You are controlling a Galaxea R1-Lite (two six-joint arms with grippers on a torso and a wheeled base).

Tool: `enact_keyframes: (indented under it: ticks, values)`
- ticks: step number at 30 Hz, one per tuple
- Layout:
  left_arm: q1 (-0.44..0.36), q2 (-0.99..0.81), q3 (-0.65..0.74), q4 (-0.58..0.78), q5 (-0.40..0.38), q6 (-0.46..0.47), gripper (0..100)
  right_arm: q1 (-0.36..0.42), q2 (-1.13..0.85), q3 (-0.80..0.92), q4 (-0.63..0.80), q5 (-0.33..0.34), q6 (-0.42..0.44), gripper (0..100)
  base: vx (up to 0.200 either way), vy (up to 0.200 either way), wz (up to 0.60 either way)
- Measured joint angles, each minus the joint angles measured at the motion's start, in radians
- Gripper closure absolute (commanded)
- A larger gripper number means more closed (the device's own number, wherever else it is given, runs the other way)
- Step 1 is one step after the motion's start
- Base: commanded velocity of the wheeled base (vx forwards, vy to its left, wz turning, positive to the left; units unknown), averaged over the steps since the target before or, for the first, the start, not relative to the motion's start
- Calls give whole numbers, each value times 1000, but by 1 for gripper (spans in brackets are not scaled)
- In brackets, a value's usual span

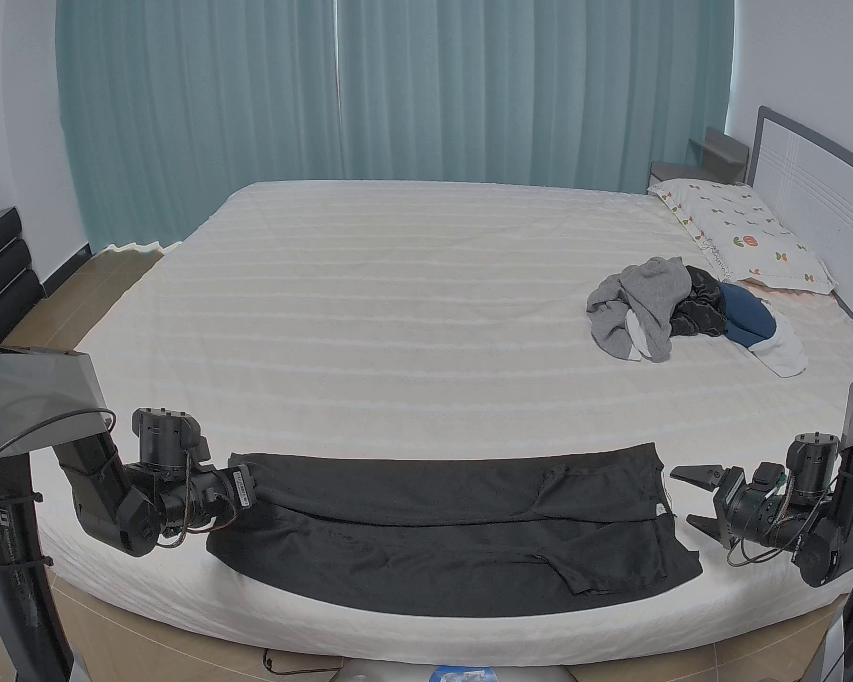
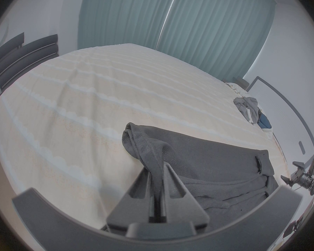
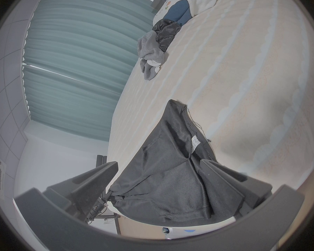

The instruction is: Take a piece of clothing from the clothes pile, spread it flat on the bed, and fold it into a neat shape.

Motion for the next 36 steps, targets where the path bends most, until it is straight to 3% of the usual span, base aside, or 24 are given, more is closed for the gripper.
enact_keyframes:
  ticks: [14,20,36]
  values:
    - [-12,-4,10,-4,0,-4,100,0,0,0,0,0,0,0,0,0,0]
    - [-12,-4,11,-5,0,-4,100,0,0,0,0,0,0,0,-200,0,0]
    - [-21,-10,-1,-4,3,-51,100,0,0,0,0,0,1,0,0,-13,0]
